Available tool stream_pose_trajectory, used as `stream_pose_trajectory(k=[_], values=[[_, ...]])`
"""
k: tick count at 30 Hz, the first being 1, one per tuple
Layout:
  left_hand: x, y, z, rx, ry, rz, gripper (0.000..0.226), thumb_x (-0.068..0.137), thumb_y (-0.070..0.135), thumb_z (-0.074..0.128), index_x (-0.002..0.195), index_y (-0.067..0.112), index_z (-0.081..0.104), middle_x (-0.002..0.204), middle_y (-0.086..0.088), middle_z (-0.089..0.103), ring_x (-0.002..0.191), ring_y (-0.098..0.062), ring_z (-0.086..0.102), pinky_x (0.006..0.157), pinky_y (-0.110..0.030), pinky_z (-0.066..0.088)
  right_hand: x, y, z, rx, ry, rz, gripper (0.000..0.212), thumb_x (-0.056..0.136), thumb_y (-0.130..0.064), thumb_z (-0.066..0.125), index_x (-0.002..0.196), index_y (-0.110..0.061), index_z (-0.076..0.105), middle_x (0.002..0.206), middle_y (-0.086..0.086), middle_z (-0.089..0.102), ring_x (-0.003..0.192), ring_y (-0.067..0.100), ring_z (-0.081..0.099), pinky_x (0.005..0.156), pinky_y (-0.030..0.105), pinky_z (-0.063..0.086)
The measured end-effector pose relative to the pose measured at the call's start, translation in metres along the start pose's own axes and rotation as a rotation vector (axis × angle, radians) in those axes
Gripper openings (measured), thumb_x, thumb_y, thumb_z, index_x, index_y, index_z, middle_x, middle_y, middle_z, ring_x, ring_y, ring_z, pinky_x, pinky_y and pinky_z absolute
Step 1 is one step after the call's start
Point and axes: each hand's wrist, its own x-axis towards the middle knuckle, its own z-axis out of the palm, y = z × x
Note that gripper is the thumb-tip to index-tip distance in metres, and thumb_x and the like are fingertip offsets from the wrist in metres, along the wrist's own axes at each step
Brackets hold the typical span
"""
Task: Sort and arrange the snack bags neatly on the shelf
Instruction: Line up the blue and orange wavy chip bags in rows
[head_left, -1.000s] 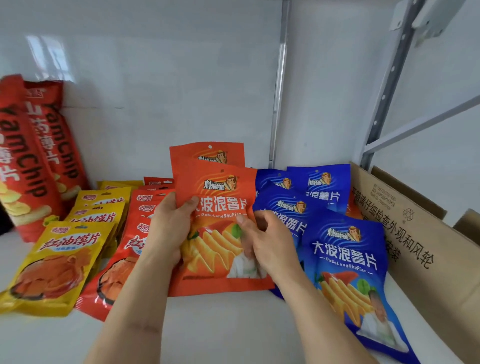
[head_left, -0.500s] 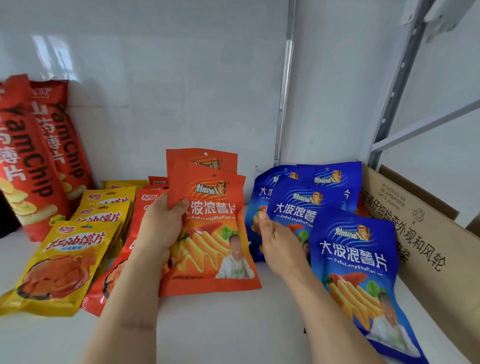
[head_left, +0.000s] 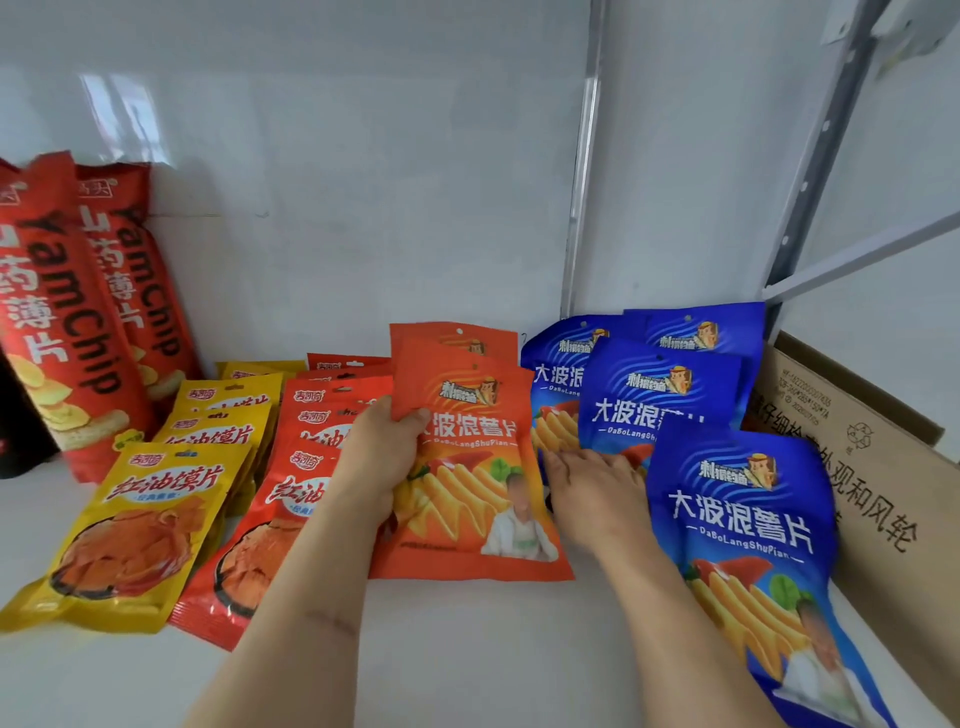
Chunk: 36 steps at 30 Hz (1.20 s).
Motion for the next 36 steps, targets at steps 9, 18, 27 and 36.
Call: stream_pose_trajectory(k=[9,18,27,36], values=[[0.002,-0.004,0.014,0.322,-0.039,0.025,0.040,0.101,0.030,0.058,0.133,0.008,0.051,0.131,-0.013,0.062,0.118,-0.035,0.059,0.092,-0.040,0.045,-0.006,0.000,-0.013,0.202,-0.057,0.012,0.065,0.098,-0.064,0.015,0.124,-0.028,0.062,0.133,0.005,0.058,0.128,0.034,0.043,0.108,0.045,0.029],[0.003,-0.008,0.020,0.540,-0.003,0.127,0.073,0.100,0.013,0.050,0.160,0.013,0.008,0.155,-0.020,0.033,0.133,-0.040,0.046,0.104,-0.044,0.040,-0.005,-0.011,-0.003,-0.039,-0.123,-0.016,0.071,0.085,-0.083,0.021,0.130,-0.042,0.057,0.146,-0.003,0.045,0.137,0.031,0.029,0.113,0.048,0.018],[0.001,-0.023,0.034,0.765,0.152,0.402,0.074,0.099,0.016,0.042,0.161,0.021,0.001,0.169,-0.010,-0.005,0.155,-0.034,-0.007,0.125,-0.046,0.005,-0.005,-0.022,0.009,-0.072,-0.052,0.025,0.071,0.084,-0.084,0.022,0.129,-0.041,0.057,0.139,-0.002,0.049,0.136,0.030,0.030,0.113,0.047,0.018],[0.001,-0.033,0.043,0.977,0.105,0.565,0.051,0.105,0.040,0.040,0.153,0.025,0.037,0.164,-0.008,0.024,0.155,-0.035,0.005,0.124,-0.047,0.007,-0.002,-0.026,0.013,-0.088,-0.013,0.030,0.079,0.080,-0.087,0.020,0.126,-0.038,0.061,0.138,-0.002,0.050,0.134,0.029,0.032,0.112,0.047,0.020]])
